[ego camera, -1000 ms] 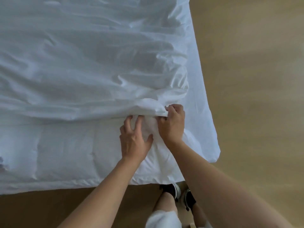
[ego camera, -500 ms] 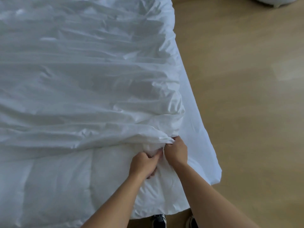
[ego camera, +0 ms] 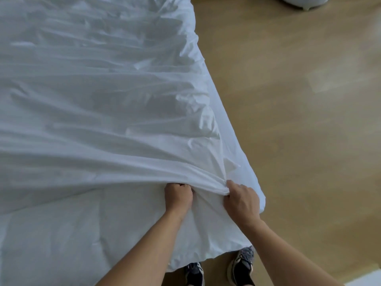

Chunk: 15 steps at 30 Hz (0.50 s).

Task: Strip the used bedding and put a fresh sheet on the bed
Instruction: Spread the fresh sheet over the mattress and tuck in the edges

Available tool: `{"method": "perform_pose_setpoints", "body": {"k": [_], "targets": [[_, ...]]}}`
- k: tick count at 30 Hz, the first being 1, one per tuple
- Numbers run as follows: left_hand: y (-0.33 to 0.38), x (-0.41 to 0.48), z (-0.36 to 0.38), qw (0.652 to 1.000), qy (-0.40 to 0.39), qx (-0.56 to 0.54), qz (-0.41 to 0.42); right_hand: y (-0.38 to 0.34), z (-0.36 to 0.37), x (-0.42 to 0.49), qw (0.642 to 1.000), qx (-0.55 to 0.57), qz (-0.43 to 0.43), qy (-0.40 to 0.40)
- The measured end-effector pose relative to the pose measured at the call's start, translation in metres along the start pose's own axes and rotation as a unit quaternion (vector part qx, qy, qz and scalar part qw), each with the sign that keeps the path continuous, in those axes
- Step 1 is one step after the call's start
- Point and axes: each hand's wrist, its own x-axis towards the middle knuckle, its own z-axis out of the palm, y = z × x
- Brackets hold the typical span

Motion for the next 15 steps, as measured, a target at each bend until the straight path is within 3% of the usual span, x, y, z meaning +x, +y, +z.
{"method": "perform_pose_setpoints", "body": {"k": [4,6,8,9,11,13,15], "targets": [[-0.014,-0.011,-0.036,0.976,-0.137,-0.142,-0.088,-0.018,0.002,-0.011,0.998,-0.060,0.018,0.005],[-0.015,0.010,-0.077,0.944,-0.122,-0.278,-0.126,-0.033,-0.001,-0.015,0.995,-0.010,0.011,0.097],[-0.011,0.042,-0.121,0.887,-0.062,-0.438,-0.130,-0.063,-0.001,-0.015,0.970,0.057,-0.095,0.218],[-0.007,0.057,-0.138,0.868,-0.046,-0.479,-0.124,-0.085,0.000,-0.014,0.957,0.061,-0.173,0.225],[-0.008,0.068,-0.148,0.887,-0.019,-0.447,-0.116,-0.136,0.004,-0.006,0.945,0.016,-0.285,0.161],[-0.028,0.048,-0.136,0.917,-0.012,-0.375,-0.139,-0.180,0.008,0.000,0.950,-0.075,-0.298,0.046],[-0.059,0.020,-0.133,0.921,-0.009,-0.350,-0.174,-0.198,0.016,0.002,0.942,-0.147,-0.299,-0.037]]}}
